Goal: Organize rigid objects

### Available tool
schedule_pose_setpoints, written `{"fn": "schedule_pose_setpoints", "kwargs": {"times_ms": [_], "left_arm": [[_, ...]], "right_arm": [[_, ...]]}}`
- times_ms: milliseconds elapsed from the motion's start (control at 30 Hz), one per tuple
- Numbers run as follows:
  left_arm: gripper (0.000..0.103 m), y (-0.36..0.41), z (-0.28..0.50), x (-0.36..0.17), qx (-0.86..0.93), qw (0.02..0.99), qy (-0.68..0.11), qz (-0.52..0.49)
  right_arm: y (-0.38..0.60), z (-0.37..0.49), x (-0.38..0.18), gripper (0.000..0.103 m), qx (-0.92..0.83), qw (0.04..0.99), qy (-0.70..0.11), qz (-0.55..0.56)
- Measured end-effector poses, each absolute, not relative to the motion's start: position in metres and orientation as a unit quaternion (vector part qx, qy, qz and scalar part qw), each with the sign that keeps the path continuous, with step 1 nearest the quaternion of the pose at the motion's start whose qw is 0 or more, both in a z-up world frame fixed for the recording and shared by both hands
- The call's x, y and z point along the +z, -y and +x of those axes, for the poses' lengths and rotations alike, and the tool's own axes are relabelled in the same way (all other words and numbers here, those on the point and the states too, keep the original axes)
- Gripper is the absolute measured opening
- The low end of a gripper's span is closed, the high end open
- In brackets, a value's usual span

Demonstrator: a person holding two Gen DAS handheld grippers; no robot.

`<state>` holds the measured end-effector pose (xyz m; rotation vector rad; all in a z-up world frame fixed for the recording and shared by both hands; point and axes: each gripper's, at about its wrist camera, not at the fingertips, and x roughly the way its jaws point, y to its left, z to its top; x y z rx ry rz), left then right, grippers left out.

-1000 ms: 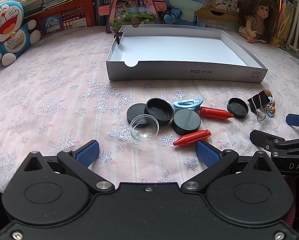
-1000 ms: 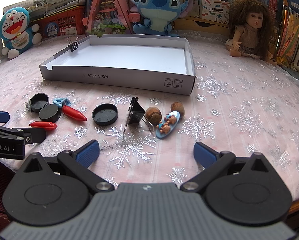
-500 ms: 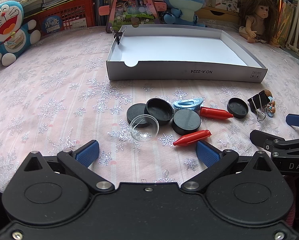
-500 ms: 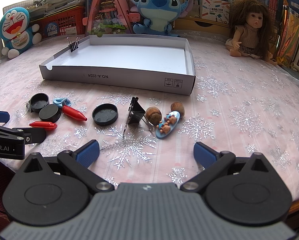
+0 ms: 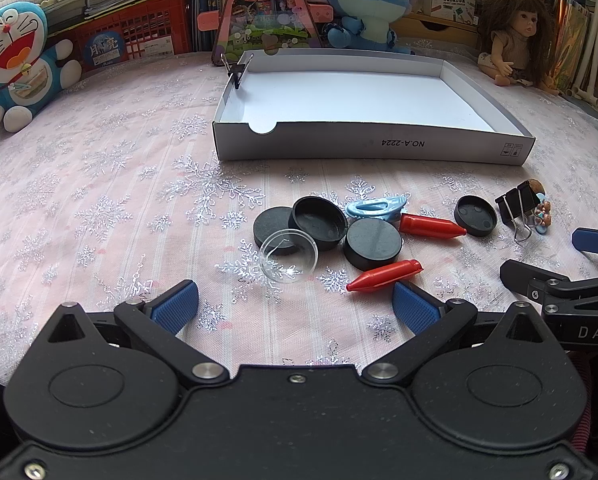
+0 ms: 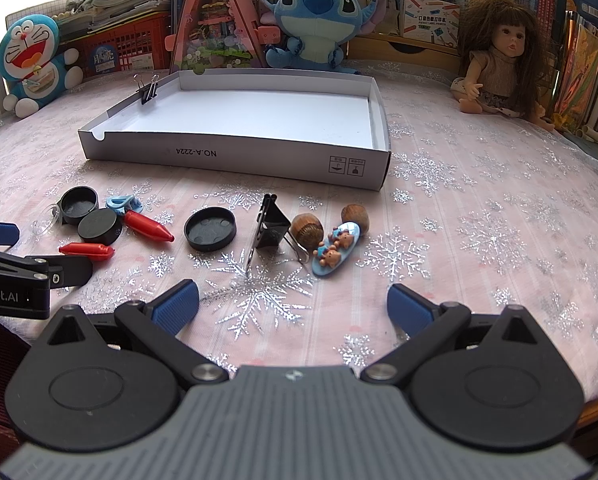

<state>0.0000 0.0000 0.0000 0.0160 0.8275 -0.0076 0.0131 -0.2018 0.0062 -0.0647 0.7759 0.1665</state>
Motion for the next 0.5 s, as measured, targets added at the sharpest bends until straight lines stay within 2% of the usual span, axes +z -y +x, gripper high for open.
{"fn": "schedule_pose_setpoints", "kwargs": {"times_ms": [500], "left_arm": [[0.103, -0.0006, -0.0002, -0.0002, -0.007, 0.916, -0.4, 0.011]], "right_arm": [[0.2031, 0.0146, 0.0059, 0.103, 0.084, 0.922, -0.378, -0.031]]}}
